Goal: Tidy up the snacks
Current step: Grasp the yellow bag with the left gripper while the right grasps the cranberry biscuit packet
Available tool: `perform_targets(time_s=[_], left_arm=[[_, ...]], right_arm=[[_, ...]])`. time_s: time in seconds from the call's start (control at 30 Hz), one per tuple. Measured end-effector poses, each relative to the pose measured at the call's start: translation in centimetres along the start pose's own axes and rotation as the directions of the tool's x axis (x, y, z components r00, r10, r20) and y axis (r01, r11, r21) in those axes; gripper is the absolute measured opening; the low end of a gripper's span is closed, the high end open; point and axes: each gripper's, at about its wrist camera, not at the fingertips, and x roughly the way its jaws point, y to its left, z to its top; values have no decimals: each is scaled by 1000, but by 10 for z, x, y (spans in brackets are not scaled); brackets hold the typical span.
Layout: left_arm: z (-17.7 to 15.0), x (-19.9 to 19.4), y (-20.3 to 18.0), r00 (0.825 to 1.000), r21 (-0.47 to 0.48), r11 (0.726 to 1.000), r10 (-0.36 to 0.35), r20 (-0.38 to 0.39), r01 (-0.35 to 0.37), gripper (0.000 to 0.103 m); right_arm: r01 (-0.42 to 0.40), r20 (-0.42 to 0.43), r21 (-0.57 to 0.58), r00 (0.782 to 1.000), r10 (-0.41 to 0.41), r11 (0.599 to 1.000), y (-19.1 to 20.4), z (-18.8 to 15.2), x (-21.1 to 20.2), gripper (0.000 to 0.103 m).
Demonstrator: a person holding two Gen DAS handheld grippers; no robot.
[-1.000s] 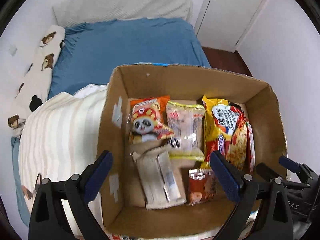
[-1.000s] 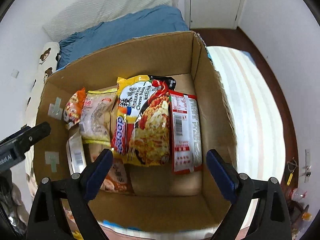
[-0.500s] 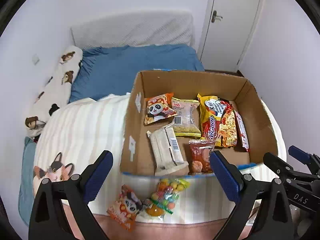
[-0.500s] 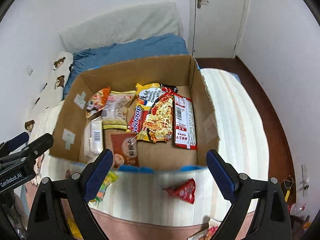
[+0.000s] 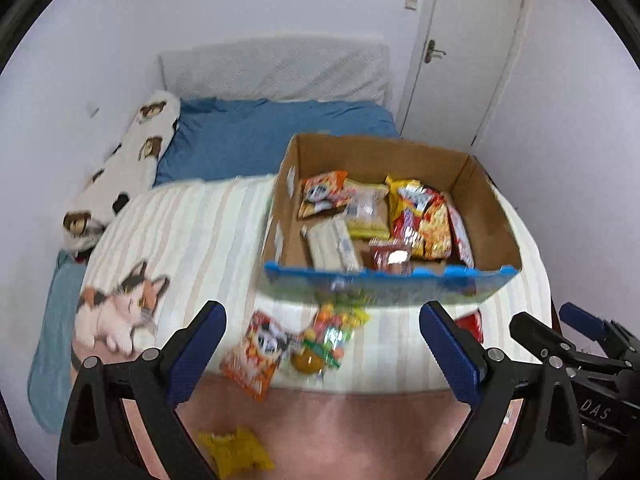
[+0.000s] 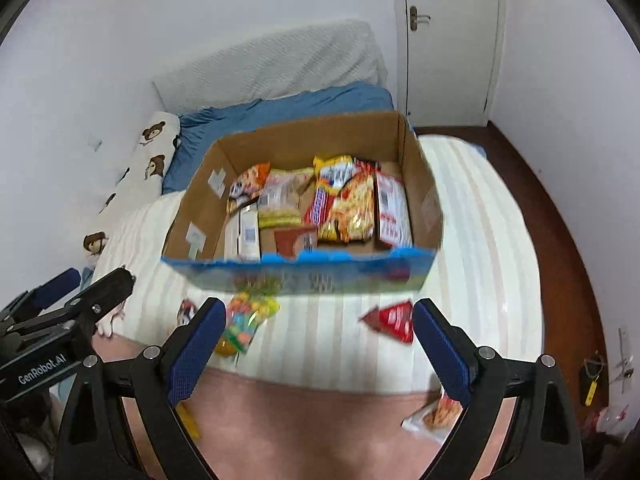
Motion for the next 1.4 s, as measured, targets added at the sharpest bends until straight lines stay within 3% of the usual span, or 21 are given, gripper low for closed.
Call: perform_targets(time_s=[0.17, 0.4, 0.6, 0.63, 0.67, 0.7, 0.87, 1.03, 1.17, 1.3, 1.4], left_arm=[[-40, 17, 14, 995, -63, 997, 42, -93, -48, 99], [-94, 68, 13, 963, -125, 988, 51, -264, -87, 99], [-113, 91, 1, 937, -124, 986, 64, -342, -112, 99], [-115, 92, 2, 935, -123, 986, 67, -348, -116, 99], [-116, 92, 2, 933, -121, 985, 74, -352, -124, 99], [-117, 93, 4, 931, -120, 984, 83, -355, -134, 99], [-116, 84, 29, 922, -150, 969, 133, -363, -199, 99], [-129, 84, 80, 887, -236, 930, 159, -434, -282, 99], [-146, 95, 113, 849, -306, 908, 94, -519, -287, 99], [-168, 116, 132, 817, -425, 873, -56, -574, -240, 99], [-181, 135, 138, 799, -432, 873, -87, -596, -227, 99]], right_arm=[[16, -99, 129, 995, -3, 992, -44, -32, 20, 96], [101, -256, 425, 967, 12, 900, -159, -91, 65, 96], [123, -346, 501, 936, 69, 856, -195, -121, 111, 96], [111, -346, 503, 935, 82, 857, -195, -124, 119, 91], [110, -346, 495, 935, 79, 862, -195, -127, 123, 68], [133, -357, 464, 933, 48, 876, -190, -129, 128, 58], [33, -338, 322, 938, 82, 946, -147, -123, 131, 55], [-140, -403, 176, 893, 201, 975, -69, -132, 150, 55], [-179, -446, 135, 867, 221, 975, -30, -143, 164, 55], [-179, -470, 90, 859, 200, 980, -9, -147, 169, 55], [-155, -479, 68, 862, 168, 986, 3, -146, 174, 55]])
